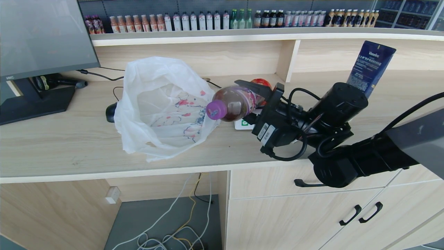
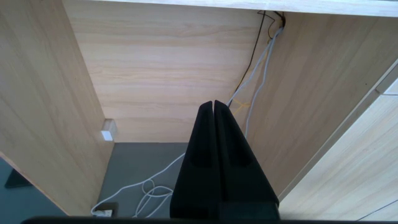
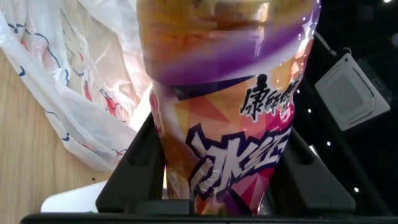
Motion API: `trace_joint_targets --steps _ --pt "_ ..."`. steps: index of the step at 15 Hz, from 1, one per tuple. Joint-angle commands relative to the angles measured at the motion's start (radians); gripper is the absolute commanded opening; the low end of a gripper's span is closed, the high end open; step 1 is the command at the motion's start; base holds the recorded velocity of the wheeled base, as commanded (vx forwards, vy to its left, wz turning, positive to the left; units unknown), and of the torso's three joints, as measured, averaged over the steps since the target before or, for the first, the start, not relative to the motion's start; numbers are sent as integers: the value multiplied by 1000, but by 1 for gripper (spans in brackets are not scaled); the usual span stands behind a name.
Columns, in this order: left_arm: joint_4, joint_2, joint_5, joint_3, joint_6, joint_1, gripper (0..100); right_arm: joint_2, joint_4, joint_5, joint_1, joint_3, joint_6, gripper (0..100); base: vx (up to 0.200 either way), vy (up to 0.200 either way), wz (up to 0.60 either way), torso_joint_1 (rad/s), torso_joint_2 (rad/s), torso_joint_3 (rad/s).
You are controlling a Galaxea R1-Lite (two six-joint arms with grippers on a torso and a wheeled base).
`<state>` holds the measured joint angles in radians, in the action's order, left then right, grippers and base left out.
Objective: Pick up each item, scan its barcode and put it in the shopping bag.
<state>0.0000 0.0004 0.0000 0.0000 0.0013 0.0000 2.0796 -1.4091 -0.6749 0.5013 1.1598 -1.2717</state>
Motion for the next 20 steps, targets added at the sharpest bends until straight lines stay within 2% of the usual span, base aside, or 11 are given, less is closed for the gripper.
trace_joint_targets --steps 1,6,9,12,14,16,18,19,20 --pt "0 0 0 0 0 0 0 -9 -1 0 0 -2 0 0 0 0 0 0 0 0" --pt "0 0 0 0 0 0 0 -130 25 1 2 -75 11 0 0 0 0 0 0 0" --pt "0 0 0 0 0 0 0 -280 24 40 3 -134 160 0 0 0 0 0 0 0" --pt "0 0 0 0 0 0 0 -424 12 179 3 -198 330 0 0 0 0 0 0 0" --pt "0 0 0 0 0 0 0 -492 21 209 5 -229 371 0 0 0 0 0 0 0" --pt "2 0 0 0 16 -3 0 -602 42 284 3 -318 437 0 0 0 0 0 0 0" --pt "2 0 0 0 9 -2 0 -674 55 402 2 -387 566 0 0 0 0 0 0 0" --pt "0 0 0 0 2 0 0 -711 81 518 3 -456 692 0 0 0 0 0 0 0" --pt "0 0 0 0 2 0 0 -724 110 564 3 -486 770 0 0 0 0 0 0 0"
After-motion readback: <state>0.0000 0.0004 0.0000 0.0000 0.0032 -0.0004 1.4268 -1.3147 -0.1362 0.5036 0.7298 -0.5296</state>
